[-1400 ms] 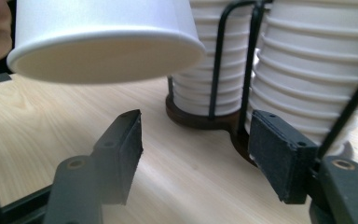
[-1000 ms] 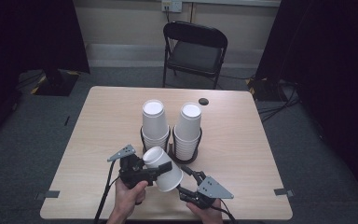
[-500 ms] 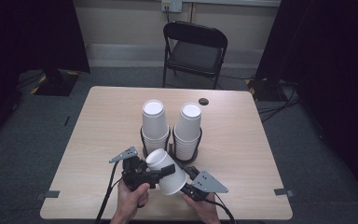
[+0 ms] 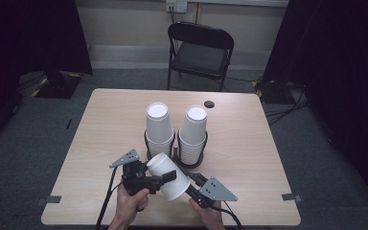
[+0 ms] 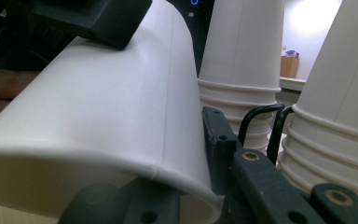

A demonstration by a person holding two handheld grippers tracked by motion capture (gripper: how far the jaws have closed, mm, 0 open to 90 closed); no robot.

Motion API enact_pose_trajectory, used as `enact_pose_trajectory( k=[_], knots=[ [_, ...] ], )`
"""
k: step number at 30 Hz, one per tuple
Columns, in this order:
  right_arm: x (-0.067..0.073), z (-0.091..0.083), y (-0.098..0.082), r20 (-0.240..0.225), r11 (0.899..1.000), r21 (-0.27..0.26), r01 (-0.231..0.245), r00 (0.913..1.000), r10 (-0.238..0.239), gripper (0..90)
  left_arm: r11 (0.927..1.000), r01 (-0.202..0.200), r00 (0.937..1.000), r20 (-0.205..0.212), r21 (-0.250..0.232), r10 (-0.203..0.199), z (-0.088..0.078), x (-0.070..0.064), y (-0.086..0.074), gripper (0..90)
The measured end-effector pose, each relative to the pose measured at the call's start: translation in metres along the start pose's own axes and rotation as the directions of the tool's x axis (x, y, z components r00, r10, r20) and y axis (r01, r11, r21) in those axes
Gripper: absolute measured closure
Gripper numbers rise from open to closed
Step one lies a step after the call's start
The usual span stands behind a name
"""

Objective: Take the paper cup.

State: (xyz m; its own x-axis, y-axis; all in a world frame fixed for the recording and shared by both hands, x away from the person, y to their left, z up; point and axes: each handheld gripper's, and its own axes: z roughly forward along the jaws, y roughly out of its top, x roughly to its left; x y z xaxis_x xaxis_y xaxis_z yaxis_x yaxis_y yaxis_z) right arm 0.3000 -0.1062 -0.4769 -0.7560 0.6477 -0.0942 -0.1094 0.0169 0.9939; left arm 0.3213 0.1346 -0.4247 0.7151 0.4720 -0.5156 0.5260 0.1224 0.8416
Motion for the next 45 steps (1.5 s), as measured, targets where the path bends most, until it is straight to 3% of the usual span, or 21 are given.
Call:
enact_pose_trajectory(
  k=[11, 15, 17, 19, 24, 30, 32, 37, 39, 41, 42, 45],
  knots=[
    [0.000, -0.001, 0.002, -0.002, 1.000, 0.005, -0.005, 1.0000, 0.005, 84.9, 0.9998, 0.009, 0.9998, 0.018, -0.019, -0.008, -0.007, 0.001, -0.005, 6.6],
    [-0.002, -0.003, 0.002, 0.013, 1.000, 0.006, -0.020, 0.9997, 0.020, 85.8, 0.9989, -0.041, 0.9992, 0.000, -0.021, 0.041, -0.011, 0.000, -0.005, 4.4],
    [-0.004, -0.004, 0.002, 0.023, 1.000, 0.013, -0.022, 0.9995, 0.021, 86.1, 0.9958, -0.085, 0.9956, -0.043, -0.035, 0.084, -0.015, -0.001, -0.006, 3.0],
    [-0.006, -0.005, 0.002, 0.028, 0.999, 0.025, -0.024, 0.9993, 0.023, 86.1, 0.9932, -0.109, 0.9929, -0.052, -0.039, 0.107, -0.017, -0.001, -0.007, 4.8],
    [-0.008, -0.007, 0.002, 0.034, 0.999, 0.037, -0.037, 0.9988, 0.036, 86.1, 0.9899, -0.133, 0.9904, -0.045, -0.049, 0.131, -0.021, 0.001, -0.009, 9.7],
    [-0.012, -0.010, 0.002, 0.042, 0.993, 0.095, -0.068, 0.9971, 0.064, 86.1, 0.9874, -0.149, 0.9884, -0.038, -0.054, 0.147, -0.026, 0.006, -0.012, 15.2],
    [-0.014, -0.011, 0.003, 0.045, 0.990, 0.117, -0.078, 0.9963, 0.073, 86.2, 0.9829, -0.176, 0.9832, -0.058, -0.053, 0.173, -0.027, 0.007, -0.013, 15.1],
    [-0.018, -0.012, 0.004, 0.050, 0.983, 0.155, -0.102, 0.9942, 0.095, 86.2, 0.9686, -0.245, 0.9632, -0.123, -0.040, 0.239, -0.027, 0.009, -0.012, 15.2],
    [-0.021, -0.012, 0.004, 0.051, 0.978, 0.174, -0.116, 0.9927, 0.109, 86.2, 0.9603, -0.278, 0.9505, -0.151, -0.024, 0.272, -0.027, 0.010, -0.012, 15.4],
    [-0.023, -0.011, 0.005, 0.055, 0.972, 0.199, -0.128, 0.9914, 0.119, 86.2, 0.9486, -0.316, 0.9333, -0.175, 0.014, 0.314, -0.027, 0.011, -0.011, 15.6],
    [-0.024, -0.011, 0.006, 0.057, 0.968, 0.214, -0.135, 0.9905, 0.125, 86.2, 0.9462, -0.323, 0.9292, -0.183, 0.022, 0.321, -0.028, 0.011, -0.011, 15.6],
    [-0.026, -0.011, 0.007, 0.062, 0.957, 0.253, -0.143, 0.9894, 0.131, 86.2, 0.9485, -0.317, 0.9346, -0.167, 0.012, 0.314, -0.031, 0.012, -0.011, 15.6]
  ],
)
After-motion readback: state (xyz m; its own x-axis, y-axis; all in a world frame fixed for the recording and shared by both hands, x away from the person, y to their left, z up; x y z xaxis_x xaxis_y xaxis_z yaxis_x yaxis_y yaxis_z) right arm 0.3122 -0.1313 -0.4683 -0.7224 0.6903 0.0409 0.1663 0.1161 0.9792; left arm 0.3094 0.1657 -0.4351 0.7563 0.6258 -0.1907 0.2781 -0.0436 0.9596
